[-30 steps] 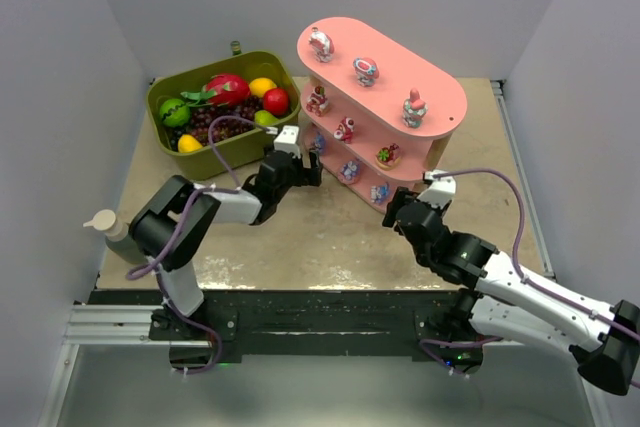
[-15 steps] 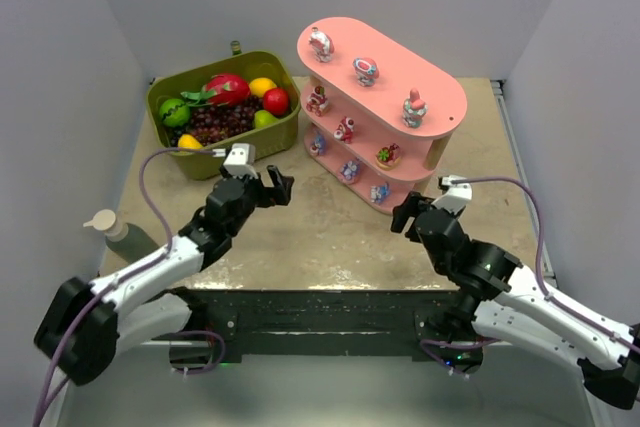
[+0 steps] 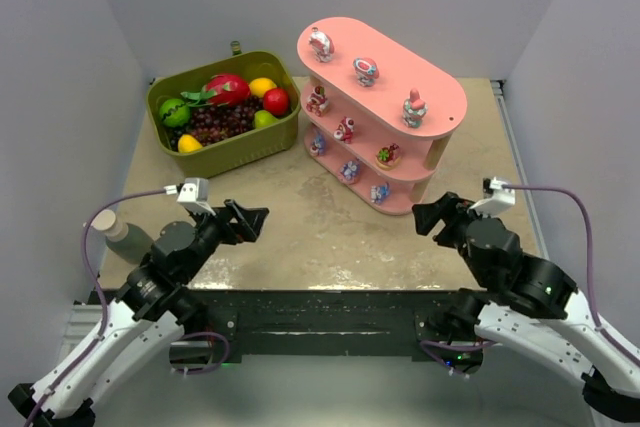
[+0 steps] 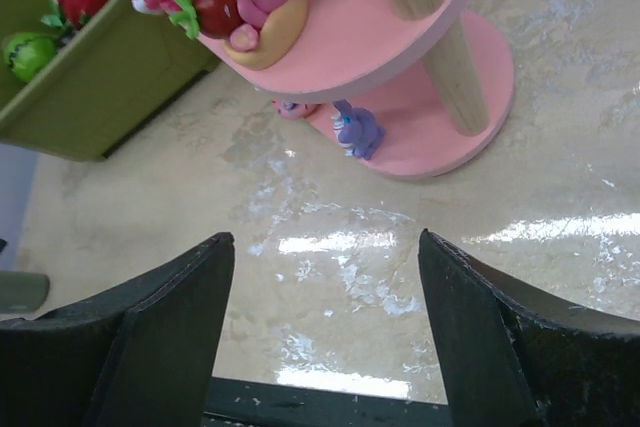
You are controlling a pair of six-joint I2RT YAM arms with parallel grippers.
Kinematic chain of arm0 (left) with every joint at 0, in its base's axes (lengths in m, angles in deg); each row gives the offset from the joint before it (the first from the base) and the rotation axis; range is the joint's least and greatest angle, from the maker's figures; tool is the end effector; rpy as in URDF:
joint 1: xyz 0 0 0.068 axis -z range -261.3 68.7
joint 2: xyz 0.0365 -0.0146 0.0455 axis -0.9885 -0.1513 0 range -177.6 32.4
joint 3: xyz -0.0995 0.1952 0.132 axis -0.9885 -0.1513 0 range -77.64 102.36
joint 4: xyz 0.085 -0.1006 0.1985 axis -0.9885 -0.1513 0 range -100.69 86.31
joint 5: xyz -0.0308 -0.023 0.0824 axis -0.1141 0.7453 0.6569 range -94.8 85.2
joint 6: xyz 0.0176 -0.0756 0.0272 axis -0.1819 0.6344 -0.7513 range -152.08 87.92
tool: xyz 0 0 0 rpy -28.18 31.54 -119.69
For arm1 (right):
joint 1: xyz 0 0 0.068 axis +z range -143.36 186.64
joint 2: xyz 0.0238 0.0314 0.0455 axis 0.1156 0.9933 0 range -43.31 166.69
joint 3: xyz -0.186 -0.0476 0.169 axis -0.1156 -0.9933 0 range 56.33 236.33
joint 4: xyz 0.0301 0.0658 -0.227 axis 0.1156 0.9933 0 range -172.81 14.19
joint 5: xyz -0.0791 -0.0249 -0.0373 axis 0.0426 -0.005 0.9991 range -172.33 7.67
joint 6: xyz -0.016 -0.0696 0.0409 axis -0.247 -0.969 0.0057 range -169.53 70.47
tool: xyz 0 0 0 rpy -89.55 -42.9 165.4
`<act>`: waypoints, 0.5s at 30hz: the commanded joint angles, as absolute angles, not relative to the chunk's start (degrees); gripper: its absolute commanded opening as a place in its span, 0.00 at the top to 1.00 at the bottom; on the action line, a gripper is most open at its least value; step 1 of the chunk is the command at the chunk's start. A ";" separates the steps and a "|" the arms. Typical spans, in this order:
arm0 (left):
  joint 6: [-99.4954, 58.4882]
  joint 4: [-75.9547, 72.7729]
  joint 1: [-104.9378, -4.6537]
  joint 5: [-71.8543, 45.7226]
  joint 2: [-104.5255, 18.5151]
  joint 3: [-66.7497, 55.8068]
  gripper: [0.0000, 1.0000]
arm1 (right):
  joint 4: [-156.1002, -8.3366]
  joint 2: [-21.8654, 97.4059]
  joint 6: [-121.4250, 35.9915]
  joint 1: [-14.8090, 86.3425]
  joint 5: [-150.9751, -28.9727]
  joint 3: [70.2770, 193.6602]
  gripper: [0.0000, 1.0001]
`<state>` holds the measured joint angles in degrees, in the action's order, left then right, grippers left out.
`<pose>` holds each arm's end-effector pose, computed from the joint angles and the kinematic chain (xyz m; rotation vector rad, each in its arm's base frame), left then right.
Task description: Place and organize the plastic toys onto the shelf
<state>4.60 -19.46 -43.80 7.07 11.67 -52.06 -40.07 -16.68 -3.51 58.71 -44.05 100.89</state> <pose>0.1241 -0.0768 0.2519 -0.1428 1.8142 -0.7523 0.1018 0.0587 0.2941 0.3192 1.9098 0.4826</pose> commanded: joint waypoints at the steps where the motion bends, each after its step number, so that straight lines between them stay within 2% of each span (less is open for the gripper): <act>1: 7.03 -26.80 -43.42 7.67 14.29 -49.35 0.01 | -34.48 -20.54 -3.39 58.58 -42.87 104.50 0.22; 15: 6.76 -27.16 -43.41 7.76 15.79 -48.37 0.01 | -35.08 -24.50 -2.68 58.50 -43.49 103.71 0.21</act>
<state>6.48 -28.23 -43.65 8.47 14.77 -49.87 -35.02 -24.09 -3.38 58.71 -44.31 102.84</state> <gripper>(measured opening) 0.994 0.786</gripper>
